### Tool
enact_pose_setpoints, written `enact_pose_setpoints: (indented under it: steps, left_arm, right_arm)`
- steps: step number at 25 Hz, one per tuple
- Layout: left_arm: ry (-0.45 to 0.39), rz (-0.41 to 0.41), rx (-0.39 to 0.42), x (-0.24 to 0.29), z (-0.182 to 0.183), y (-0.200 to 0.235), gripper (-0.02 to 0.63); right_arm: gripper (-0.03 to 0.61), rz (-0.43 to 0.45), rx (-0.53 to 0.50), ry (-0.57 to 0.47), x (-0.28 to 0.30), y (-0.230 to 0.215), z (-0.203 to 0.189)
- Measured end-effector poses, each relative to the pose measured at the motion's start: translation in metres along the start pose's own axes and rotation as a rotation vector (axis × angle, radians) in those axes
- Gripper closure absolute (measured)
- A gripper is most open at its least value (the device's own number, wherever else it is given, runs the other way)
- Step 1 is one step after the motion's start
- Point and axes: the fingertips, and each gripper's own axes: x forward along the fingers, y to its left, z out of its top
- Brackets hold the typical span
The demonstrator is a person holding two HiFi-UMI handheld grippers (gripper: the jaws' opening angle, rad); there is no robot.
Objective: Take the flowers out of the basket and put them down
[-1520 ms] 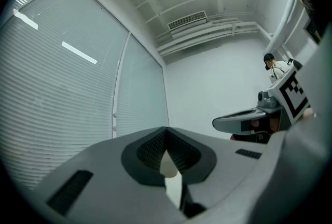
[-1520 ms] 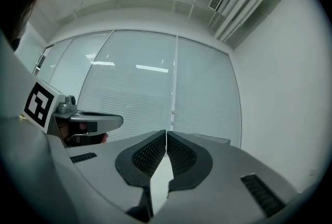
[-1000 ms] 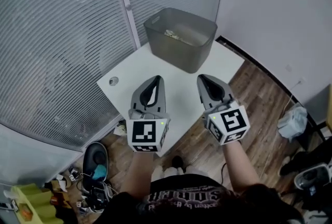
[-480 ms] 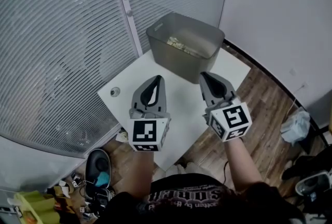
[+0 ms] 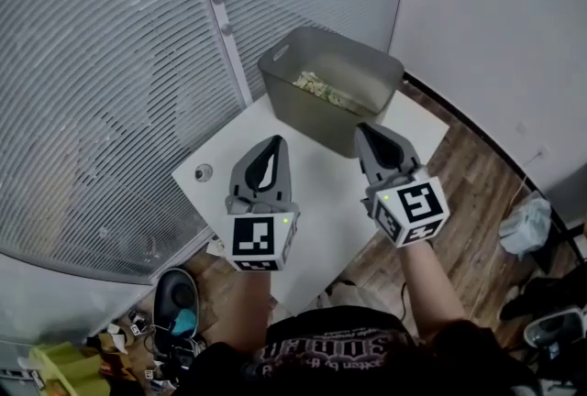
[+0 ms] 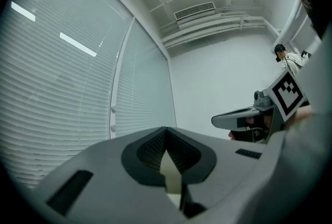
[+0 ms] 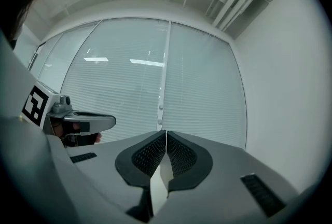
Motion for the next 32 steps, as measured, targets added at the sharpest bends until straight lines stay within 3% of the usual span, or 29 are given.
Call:
enact_pose_setpoints:
  steps: [32]
  left_arm:
    - [-0.010,0.159,0.052,0.132,0.011,0.047,0.615]
  right_arm:
    - [0.549,0.147,0.025,-0.023,0.143,-0.089,0.015]
